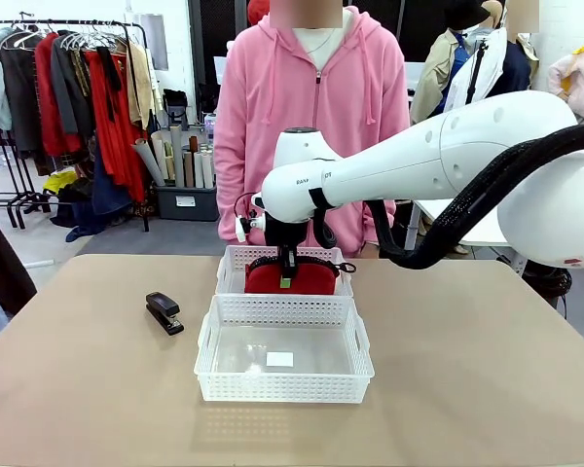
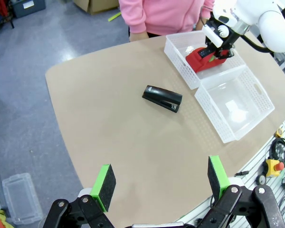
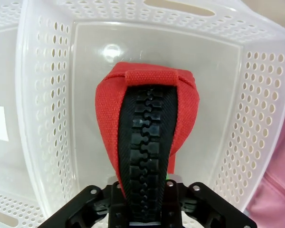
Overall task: Distribute items into two baskets.
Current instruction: Place the picked Pencil pouch into the Organizing basket as instructed by the person.
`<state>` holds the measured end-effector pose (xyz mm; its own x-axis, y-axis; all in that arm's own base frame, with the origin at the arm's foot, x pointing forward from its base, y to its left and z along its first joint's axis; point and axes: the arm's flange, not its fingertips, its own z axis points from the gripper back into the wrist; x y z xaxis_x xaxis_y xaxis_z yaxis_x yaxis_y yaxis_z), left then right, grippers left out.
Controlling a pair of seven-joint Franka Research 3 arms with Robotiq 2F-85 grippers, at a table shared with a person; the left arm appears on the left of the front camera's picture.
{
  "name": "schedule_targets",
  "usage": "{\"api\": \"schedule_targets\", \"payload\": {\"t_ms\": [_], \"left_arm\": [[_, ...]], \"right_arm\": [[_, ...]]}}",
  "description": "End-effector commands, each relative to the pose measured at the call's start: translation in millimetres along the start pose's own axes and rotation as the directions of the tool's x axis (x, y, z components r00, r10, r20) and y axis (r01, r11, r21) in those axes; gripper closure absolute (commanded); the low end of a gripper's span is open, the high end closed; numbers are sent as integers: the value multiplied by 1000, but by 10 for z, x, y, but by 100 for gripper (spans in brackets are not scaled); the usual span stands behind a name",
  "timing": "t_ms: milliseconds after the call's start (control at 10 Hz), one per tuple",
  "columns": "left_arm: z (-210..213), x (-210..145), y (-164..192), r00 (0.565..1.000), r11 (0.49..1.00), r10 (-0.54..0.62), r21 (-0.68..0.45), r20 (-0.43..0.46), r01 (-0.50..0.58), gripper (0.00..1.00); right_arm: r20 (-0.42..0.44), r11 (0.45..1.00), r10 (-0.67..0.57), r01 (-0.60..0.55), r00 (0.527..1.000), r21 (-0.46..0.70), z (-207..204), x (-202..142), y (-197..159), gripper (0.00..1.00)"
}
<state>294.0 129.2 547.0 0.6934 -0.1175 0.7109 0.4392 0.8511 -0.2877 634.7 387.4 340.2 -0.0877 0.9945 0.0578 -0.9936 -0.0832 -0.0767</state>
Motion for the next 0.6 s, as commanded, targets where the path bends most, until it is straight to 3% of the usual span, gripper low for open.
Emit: {"api": "schedule_targets", "payload": {"t_ms": [0,100,500], "left_arm": [[-2,-2,1,1000,1000,-2,-1,2,2,0],[-2,-2,1,1000,1000,-2,-1,2,2,0],[-2,-2,1,1000,1000,-2,-1,2,2,0]], "right_arm": [[11,1000,-29,29,1000,9,38,27,-58,14],[13,999,-36,36,999,2,110,15,-55,0],[38,999,-48,48,998,5,577,-32,36,0]]}}
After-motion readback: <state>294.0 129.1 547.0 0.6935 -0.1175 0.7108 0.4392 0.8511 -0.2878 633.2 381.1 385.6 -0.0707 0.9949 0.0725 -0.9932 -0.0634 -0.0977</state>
